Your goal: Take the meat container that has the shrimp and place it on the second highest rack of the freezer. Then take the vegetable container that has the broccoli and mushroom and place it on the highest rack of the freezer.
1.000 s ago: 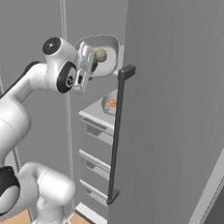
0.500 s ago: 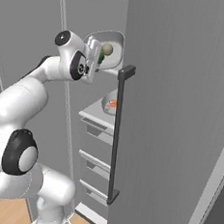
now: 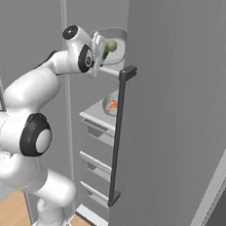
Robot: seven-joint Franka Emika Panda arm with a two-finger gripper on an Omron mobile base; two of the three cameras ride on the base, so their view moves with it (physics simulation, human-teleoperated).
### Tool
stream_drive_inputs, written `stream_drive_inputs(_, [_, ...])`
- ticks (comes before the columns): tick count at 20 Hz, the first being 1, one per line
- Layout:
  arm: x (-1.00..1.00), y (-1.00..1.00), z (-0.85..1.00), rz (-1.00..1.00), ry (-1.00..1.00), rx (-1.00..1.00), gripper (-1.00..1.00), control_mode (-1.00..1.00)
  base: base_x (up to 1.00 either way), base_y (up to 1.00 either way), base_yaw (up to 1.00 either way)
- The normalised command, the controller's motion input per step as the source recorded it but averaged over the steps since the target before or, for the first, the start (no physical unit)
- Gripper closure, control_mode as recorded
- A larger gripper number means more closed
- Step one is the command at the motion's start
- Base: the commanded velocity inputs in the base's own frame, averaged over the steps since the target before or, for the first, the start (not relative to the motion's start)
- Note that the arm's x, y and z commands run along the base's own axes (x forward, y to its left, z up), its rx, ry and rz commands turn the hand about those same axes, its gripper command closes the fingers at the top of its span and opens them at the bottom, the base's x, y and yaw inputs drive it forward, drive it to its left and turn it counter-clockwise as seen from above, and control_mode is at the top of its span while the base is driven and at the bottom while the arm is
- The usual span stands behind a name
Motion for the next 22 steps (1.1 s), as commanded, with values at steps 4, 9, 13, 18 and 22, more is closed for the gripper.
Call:
stream_drive_inputs(4, [0.26, 0.0, 0.03, 0.0, 0.0, 0.03, 1.0, -1.0, 0.0, 0.0, 0.0])
stream_drive_inputs(9, [0.25, -0.03, 0.0, -0.01, 0.0, 0.07, 1.0, -1.0, 0.0, 0.0, 0.0])
stream_drive_inputs(13, [0.27, -0.21, 0.0, -0.05, 0.0, 0.08, 1.0, -1.0, 0.0, 0.0, 0.0])
stream_drive_inputs(18, [0.41, -0.18, 0.0, -0.03, 0.0, 0.05, 1.0, -1.0, 0.0, 0.0, 0.0])
stream_drive_inputs(22, [0.6, 0.0, 0.0, 0.0, 0.0, 0.01, 1.0, -1.0, 0.0, 0.0, 0.0])
